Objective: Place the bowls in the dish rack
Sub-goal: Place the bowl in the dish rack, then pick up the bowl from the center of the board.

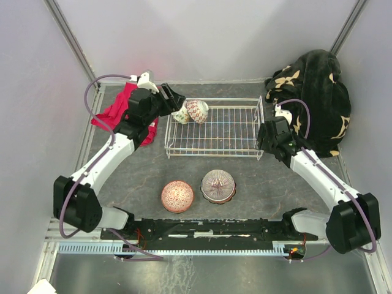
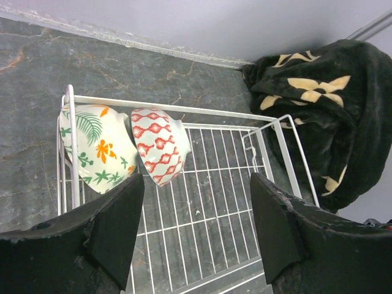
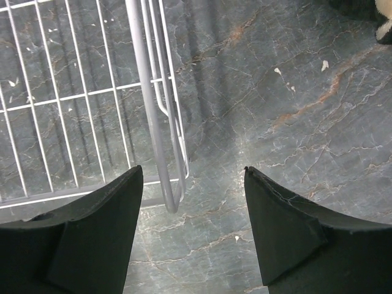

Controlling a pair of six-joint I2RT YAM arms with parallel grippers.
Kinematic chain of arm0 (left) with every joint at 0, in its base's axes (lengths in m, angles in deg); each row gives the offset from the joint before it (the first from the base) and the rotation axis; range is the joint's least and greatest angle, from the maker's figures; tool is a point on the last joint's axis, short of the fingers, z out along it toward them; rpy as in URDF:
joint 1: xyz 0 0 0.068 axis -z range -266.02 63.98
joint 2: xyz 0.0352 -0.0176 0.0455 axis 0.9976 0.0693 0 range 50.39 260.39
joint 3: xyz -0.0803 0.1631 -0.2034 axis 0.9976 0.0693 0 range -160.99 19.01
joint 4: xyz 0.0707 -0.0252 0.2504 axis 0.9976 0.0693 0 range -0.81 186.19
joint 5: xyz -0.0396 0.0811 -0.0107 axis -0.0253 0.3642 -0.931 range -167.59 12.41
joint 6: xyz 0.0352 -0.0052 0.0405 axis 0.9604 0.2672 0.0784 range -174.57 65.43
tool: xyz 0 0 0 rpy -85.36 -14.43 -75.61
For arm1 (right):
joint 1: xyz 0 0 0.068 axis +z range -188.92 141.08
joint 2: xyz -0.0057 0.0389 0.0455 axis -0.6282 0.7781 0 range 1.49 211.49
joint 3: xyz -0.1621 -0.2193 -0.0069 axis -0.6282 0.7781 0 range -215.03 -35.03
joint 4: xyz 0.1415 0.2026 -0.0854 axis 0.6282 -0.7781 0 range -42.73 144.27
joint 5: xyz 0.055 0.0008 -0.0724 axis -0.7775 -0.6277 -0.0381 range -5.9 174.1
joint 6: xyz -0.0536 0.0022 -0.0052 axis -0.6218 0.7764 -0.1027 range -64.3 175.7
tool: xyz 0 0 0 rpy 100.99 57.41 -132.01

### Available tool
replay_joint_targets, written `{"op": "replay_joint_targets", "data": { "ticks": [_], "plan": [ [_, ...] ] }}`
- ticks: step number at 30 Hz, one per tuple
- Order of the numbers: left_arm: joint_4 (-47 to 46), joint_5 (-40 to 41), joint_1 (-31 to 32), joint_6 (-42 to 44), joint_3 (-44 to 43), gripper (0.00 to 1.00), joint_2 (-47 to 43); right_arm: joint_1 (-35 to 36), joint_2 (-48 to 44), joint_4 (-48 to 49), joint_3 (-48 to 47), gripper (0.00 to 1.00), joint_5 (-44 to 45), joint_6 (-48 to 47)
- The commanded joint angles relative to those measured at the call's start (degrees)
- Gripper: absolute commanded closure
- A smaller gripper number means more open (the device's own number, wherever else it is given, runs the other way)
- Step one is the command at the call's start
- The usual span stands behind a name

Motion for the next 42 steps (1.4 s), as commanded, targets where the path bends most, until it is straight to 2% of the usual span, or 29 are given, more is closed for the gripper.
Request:
{"op": "replay_joint_targets", "data": {
  "ticks": [1, 5, 9, 16, 20, 34, 42],
  "plan": [
    [4.0, 2.5, 2.4, 2.6, -0.6, 0.23, -3.6, 0.4, -3.2, 2.3, -1.1, 0.25, -1.6, 0.2],
    [8.2, 5.7, 4.4, 4.0, -0.9, 0.22, -5.9, 0.5, -4.0, 2.4, -0.9, 0.25, -3.4, 0.4],
    [11.9, 12.6, 8.0, 6.0, 2.2, 0.2, -11.2, 0.4, -6.1, 2.5, -0.3, 0.24, -4.8, 0.6],
    [12.2, 27.0, 17.1, 8.3, 12.8, 0.17, -20.3, 0.5, -7.9, 4.0, 1.4, 0.22, -6.2, 0.8],
    [9.2, 33.6, 21.6, 10.4, 17.2, 0.16, -22.6, 0.5, -8.3, 4.1, 1.2, 0.22, -7.3, 0.7],
    [6.5, 31.7, 21.7, 10.6, 19.3, 0.14, -21.0, 0.5, -8.0, 5.1, 1.5, 0.18, -8.4, 0.9],
    [6.4, 30.5, 21.7, 10.3, 19.5, 0.08, -20.5, 0.4, -7.5, 5.6, 1.5, 0.15, -9.0, 0.9]
  ]
}}
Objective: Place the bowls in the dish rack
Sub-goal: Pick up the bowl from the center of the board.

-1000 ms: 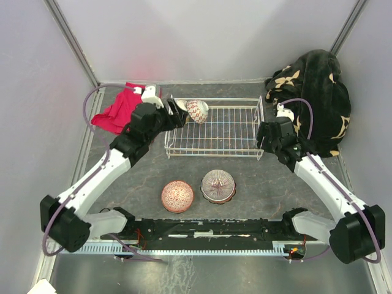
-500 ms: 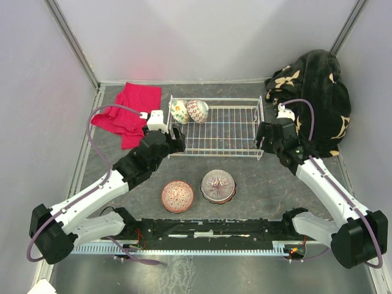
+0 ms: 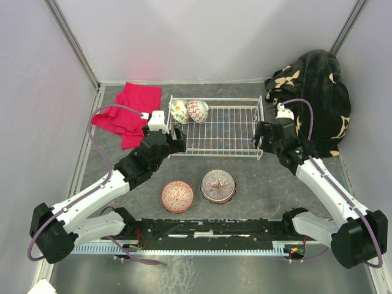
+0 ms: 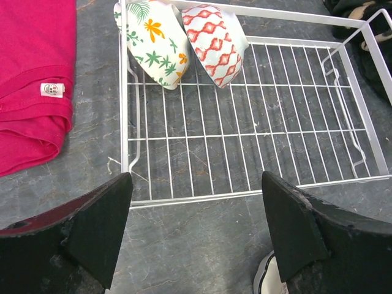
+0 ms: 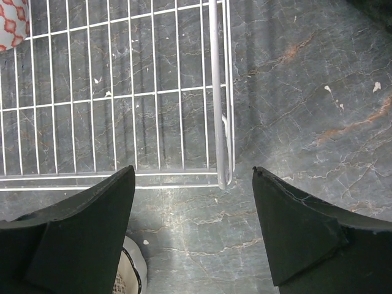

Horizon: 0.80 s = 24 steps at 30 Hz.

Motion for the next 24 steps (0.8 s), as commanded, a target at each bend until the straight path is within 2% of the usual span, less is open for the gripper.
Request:
{"op": "replay_joint_targets", "data": {
  "ticks": [1, 7, 12, 14, 24],
  "plan": [
    [-3.1, -0.5, 0.1, 1.5, -0.1, 0.08, 0.2, 0.2, 0.2, 2.3, 0.0, 0.15, -0.8, 0.5],
    [-3.1, -0.8, 0.2, 1.4, 0.0, 0.07, 0.0, 0.2, 0.0, 2.3, 0.0, 0.1, -1.0, 0.6],
    [-3.0, -0.9, 0.2, 1.3, -0.1, 0.04, -0.1, 0.2, 0.1, 2.4, 0.0, 0.0, -1.2, 0.8],
    [-2.5, -0.6, 0.3, 1.4, -0.2, 0.0, -0.3, 0.2, 0.2, 2.4, 0.0, 0.01, -1.3, 0.8],
    [4.1, 0.8, 4.3, 2.0, -4.5, 0.01, 0.5, 0.2, -0.6, 2.2, 0.2, 0.01, -1.4, 1.0]
  ]
}}
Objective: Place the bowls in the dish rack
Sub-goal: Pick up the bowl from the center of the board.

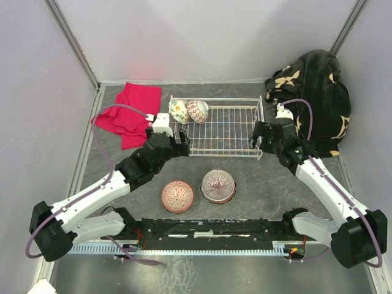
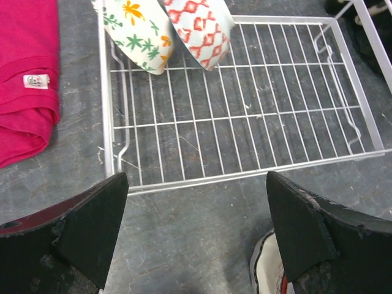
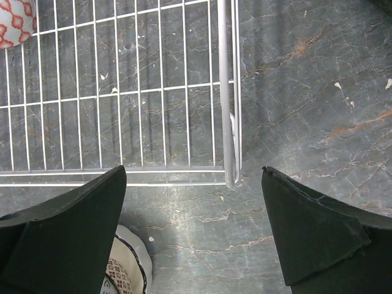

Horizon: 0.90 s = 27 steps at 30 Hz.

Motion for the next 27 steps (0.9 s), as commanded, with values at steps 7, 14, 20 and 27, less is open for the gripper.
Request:
{"op": "replay_joint_targets", "data": {
  "ticks": [7, 14, 20, 27],
  "plan": [
    [11.0, 0.9, 6.3, 0.1, -8.1, 0.01, -1.3, 0.2, -1.5, 1.8, 0.0, 0.01, 0.3, 0.1],
    [18.4, 4.0, 15.6, -7.2, -4.7, 0.03, -11.4, 0.2, -2.2, 1.5, 0.1, 0.01, 0.5, 0.1],
    [20.7, 8.0, 22.7, -12.1, -1.7, 0.03, -8.4, 0.2, -2.4, 1.5, 0.0, 0.0, 0.2, 0.2],
    [23.9, 13.7, 32.0, -20.1, 4.0, 0.05, -9.0, 0.2, -2.3, 1.4, -0.2, 0.0, 0.4, 0.2]
  ]
}}
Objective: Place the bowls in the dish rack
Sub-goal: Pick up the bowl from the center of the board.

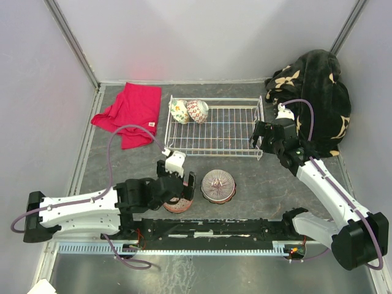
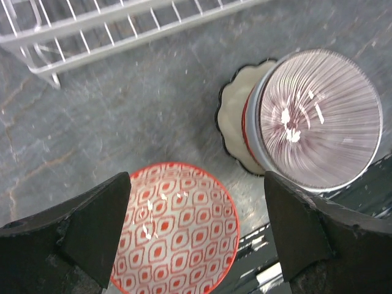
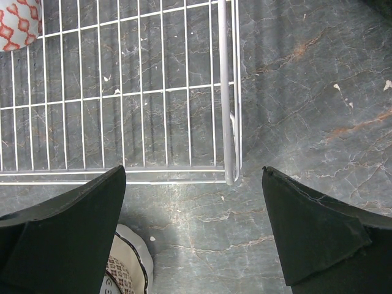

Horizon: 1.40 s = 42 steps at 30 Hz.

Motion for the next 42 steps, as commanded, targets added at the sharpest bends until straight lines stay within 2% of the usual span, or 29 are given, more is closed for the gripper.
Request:
{"op": "replay_joint_targets", "data": {
  "ticks": [1, 10, 24, 33, 38, 42],
  "plan": [
    [2.2, 5.4, 4.5, -8.4, 2.1, 0.06, -0.9, 0.2, -1.4, 1.4, -0.3, 0.0, 0.4, 0.1],
    [3.2, 6.8, 12.4, -13.1, 2.9, 0.07, 4.4, 0.2, -0.8, 1.5, -0.2, 0.0, 0.2, 0.2],
    [2.8, 5.4, 13.8, -13.1, 1.6, 0.38, 12.5, 0.2, -1.2, 1.5, -0.1, 0.01, 0.2, 0.2],
    [2.6, 5.4, 13.8, -13.2, 0.5, 0.46, 17.2, 0.2, -1.3, 1.5, -0.1, 0.01, 0.3, 0.2],
    [2.6, 5.5, 13.8, -13.1, 0.2, 0.62, 16.7, 0.2, -1.2, 1.5, -0.1, 0.01, 0.3, 0.2],
    [2.6, 5.5, 13.9, -12.9, -0.4, 0.63, 16.7, 0.2, -1.2, 1.5, 0.0, 0.02, 0.3, 0.2]
  ]
}}
